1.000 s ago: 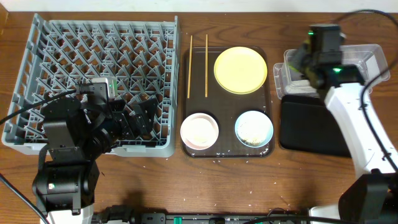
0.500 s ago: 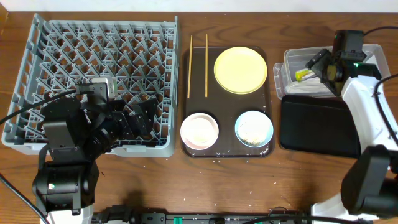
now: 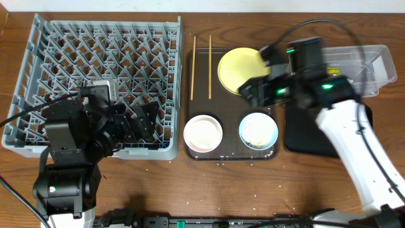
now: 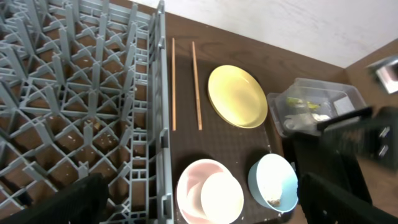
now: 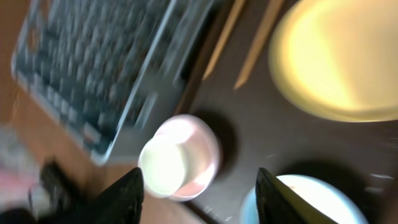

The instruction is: Sort waste into correct bins and load items into the dishwasher

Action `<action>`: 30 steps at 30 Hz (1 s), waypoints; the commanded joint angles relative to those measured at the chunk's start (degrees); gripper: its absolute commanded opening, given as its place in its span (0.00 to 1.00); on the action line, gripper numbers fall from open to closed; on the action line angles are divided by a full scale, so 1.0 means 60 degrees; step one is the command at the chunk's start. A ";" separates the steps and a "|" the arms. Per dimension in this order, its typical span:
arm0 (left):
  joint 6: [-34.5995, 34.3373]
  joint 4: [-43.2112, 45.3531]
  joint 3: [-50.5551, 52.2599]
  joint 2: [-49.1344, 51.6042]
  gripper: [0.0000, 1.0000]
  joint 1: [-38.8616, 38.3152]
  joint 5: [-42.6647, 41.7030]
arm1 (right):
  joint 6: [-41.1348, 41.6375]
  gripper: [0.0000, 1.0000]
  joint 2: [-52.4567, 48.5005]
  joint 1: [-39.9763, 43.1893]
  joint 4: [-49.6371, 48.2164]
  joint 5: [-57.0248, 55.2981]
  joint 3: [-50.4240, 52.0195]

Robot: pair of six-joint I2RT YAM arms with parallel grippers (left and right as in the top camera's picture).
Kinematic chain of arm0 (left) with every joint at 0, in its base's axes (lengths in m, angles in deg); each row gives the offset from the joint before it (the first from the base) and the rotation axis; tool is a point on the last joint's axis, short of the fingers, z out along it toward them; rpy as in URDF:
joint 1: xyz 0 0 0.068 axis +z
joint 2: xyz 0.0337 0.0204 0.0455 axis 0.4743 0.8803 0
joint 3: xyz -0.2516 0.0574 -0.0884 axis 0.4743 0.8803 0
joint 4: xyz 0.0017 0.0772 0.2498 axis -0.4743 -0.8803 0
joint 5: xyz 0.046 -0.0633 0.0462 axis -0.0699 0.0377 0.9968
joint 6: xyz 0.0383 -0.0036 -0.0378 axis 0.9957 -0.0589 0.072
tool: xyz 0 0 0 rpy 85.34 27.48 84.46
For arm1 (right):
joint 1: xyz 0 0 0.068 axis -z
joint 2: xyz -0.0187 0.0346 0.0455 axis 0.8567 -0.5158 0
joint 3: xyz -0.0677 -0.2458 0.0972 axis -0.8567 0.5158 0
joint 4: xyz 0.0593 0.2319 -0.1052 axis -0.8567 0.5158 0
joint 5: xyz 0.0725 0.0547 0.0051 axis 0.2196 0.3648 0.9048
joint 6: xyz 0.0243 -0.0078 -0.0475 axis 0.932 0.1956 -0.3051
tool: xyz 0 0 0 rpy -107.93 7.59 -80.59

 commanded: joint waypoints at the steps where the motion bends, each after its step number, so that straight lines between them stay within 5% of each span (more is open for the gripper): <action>1: -0.0087 0.0011 -0.0222 -0.0076 0.98 0.0000 0.0317 | -0.0503 0.53 -0.0688 -0.1501 0.0324 -0.1279 0.0138; 6: -0.0087 -0.0040 -0.0222 -0.0164 0.98 0.0000 0.0317 | -0.0280 0.49 -0.1723 -0.2721 0.0433 -0.2765 0.0138; 11: -0.0087 -0.0499 -0.0222 -0.0149 0.98 0.0000 0.0361 | 0.0721 0.35 -0.3126 -0.3238 -0.0062 -0.4193 0.0138; 18: -0.0091 -0.0699 -0.0222 -0.0149 0.98 0.0000 0.0568 | 0.0503 0.02 -0.3231 -0.3133 -0.0368 -0.3122 0.0087; 24: -0.0736 -0.0226 -0.0222 -0.0149 0.98 0.0000 0.0306 | -0.0117 0.01 -0.1257 -0.1898 -0.0222 -0.1596 0.0087; 30: -0.1530 0.1315 -0.0222 0.0109 0.98 -0.0004 -0.2787 | -0.0120 0.01 0.0266 0.0630 -0.1625 0.2277 0.0087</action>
